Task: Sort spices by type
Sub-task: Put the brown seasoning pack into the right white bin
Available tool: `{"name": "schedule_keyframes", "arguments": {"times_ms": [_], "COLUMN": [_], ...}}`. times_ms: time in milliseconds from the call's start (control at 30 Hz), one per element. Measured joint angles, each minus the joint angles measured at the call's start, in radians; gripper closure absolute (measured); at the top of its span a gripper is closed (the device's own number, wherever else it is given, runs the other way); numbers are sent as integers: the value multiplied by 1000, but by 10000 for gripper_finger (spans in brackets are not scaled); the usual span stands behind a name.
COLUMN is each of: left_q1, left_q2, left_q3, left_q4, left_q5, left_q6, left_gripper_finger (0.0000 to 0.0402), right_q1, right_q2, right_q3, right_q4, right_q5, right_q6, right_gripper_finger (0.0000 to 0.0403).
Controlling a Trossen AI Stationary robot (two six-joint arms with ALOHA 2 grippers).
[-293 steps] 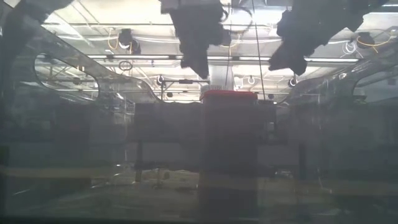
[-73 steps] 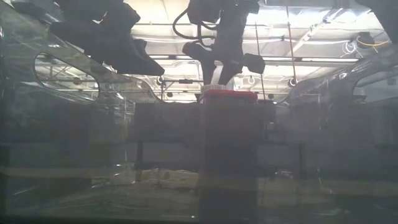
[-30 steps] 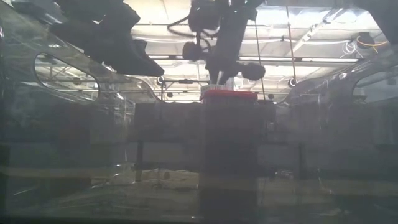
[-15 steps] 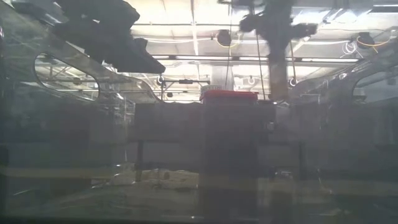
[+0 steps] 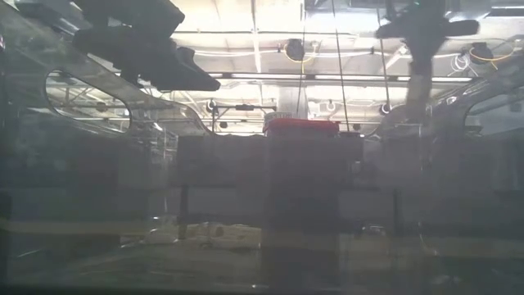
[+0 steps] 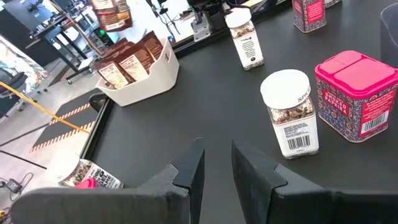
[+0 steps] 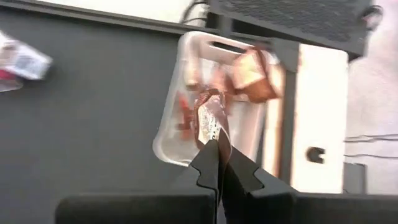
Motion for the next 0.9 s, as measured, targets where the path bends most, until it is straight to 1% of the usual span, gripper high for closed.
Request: {"name": "schedule_keyframes", "arguments": {"times_ms": [167,367,533,733,900], "left_q1": [0,0,0,0,0], "left_q2": [0,0,0,0,0], "left_q3": [0,0,0,0,0], "left_q4": [5,32,30,29,27], "left_q5": [-1,-7,-9,-10,-11], "left_q6": [0,-8,-13,-20,-23], "left_gripper_finger": [317,317,317,317,317], "right_q1": [-55,-89,-92,-116,-144], "right_q2": [-73,-92,-92,-91,-91], "right_q3": [-115,-244,-336,-420,-469], "right_q4": [1,10,77,174,218], "right_q5": [56,52,52,23,1], "right_q6": [-42,-84,-97,-102,-103], "right_gripper_finger": [403,403,403,403,403]}}
